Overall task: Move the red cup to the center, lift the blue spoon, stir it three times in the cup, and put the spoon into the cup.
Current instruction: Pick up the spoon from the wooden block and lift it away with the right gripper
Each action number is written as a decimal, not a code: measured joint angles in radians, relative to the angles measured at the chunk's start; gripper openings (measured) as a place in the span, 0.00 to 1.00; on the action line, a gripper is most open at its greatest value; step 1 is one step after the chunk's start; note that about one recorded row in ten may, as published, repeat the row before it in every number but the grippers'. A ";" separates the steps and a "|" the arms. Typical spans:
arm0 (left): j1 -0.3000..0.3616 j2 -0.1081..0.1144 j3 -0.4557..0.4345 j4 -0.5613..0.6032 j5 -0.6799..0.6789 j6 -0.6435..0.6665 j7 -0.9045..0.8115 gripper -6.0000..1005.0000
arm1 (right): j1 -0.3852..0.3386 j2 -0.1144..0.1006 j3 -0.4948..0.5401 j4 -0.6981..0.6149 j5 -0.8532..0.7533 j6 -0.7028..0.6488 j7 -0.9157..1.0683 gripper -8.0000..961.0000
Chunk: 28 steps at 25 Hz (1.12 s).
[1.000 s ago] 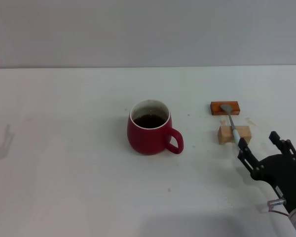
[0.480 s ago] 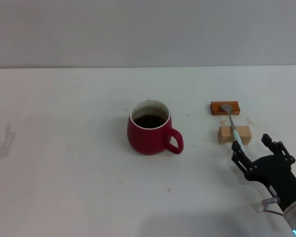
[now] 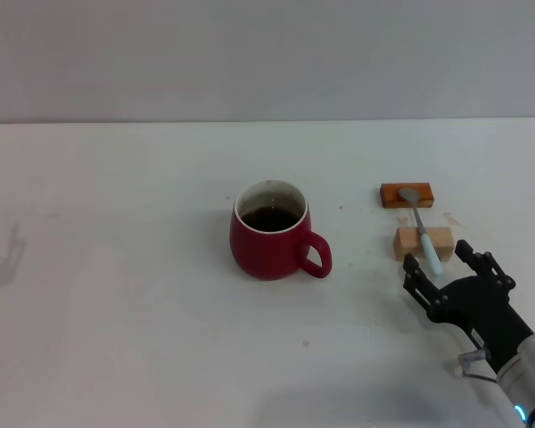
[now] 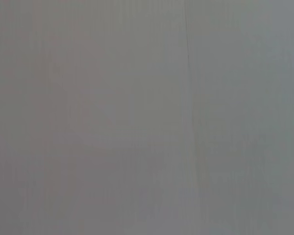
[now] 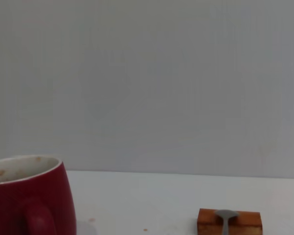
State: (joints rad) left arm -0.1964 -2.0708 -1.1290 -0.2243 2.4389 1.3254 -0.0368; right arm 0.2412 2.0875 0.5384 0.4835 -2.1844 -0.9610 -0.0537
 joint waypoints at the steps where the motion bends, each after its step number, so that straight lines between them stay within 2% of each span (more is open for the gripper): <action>1: 0.000 0.000 0.000 0.000 0.000 0.000 0.000 0.85 | 0.002 0.000 0.000 0.000 0.000 0.000 0.000 0.82; 28: -0.001 0.000 0.000 0.002 0.000 0.000 0.000 0.85 | 0.018 0.000 0.005 0.001 0.000 0.031 0.011 0.82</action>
State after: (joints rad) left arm -0.1971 -2.0709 -1.1290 -0.2226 2.4389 1.3253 -0.0368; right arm 0.2587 2.0878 0.5432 0.4842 -2.1844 -0.9300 -0.0427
